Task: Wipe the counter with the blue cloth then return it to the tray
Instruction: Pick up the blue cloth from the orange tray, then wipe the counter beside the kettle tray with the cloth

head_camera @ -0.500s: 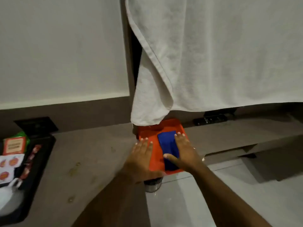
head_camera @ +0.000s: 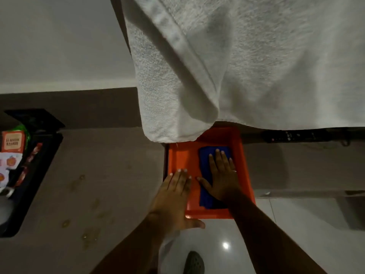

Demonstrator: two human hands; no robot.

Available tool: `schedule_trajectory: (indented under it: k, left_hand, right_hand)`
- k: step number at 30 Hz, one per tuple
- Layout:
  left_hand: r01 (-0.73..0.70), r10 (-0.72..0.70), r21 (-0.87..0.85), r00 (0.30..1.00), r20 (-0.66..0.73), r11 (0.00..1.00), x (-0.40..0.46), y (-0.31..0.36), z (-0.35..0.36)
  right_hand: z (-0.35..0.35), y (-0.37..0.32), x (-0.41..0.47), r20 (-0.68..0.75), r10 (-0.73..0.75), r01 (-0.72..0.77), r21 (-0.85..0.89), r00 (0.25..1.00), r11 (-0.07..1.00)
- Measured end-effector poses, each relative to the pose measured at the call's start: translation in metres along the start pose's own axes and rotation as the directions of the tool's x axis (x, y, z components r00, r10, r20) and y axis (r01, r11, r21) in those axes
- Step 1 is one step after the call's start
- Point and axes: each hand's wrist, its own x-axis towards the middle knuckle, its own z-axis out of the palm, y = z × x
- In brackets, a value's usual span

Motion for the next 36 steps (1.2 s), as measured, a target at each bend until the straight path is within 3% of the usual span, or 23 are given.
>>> schedule_trajectory:
  k: [14, 17, 21, 26, 30, 32, 34, 36]
  left_hand:
    - [-0.022, 0.022, -0.033, 1.0, 0.011, 0.999, -0.003, -0.002, -0.005]
    - [-0.028, 0.02, -0.083, 0.995, -0.101, 0.996, -0.013, -0.009, -0.014]
    - [0.052, -0.093, -0.148, 0.954, -0.285, 0.988, -0.048, -0.036, -0.029]
    - [0.256, -0.324, -0.22, 0.868, -0.376, 0.941, -0.132, -0.094, -0.027]
    - [0.426, -0.486, -0.237, 0.801, -0.35, 0.873, -0.201, -0.131, -0.015]
    - [0.498, -0.578, -0.301, 0.752, -0.316, 0.813, -0.24, -0.15, 0.0]
    - [0.579, -0.65, -0.302, 0.713, -0.263, 0.757, -0.275, -0.166, 0.021]
    - [0.652, -0.713, -0.296, 0.666, -0.217, 0.698, -0.303, -0.179, 0.043]
  right_hand:
    - [-0.012, -0.004, 0.004, -0.067, 0.047, -0.03, 0.235, 0.997, 0.971]
    - [-0.03, -0.007, -0.003, -0.113, 0.149, -0.078, 0.475, 0.982, 0.876]
    - [-0.062, -0.028, -0.013, -0.241, 0.338, -0.098, 0.666, 0.91, 0.739]
    - [-0.093, -0.11, -0.046, -0.234, 0.237, 0.071, 0.836, 0.943, 0.544]
    - [-0.083, -0.174, -0.085, -0.14, 0.046, 0.08, 0.771, 0.989, 0.631]
    - [-0.069, -0.213, -0.103, -0.049, -0.151, 0.141, 0.708, 0.987, 0.691]
    - [-0.043, -0.247, -0.117, 0.067, -0.318, 0.237, 0.524, 0.946, 0.818]
    - [-0.012, -0.27, -0.126, 0.124, -0.33, 0.296, 0.235, 0.936, 0.926]
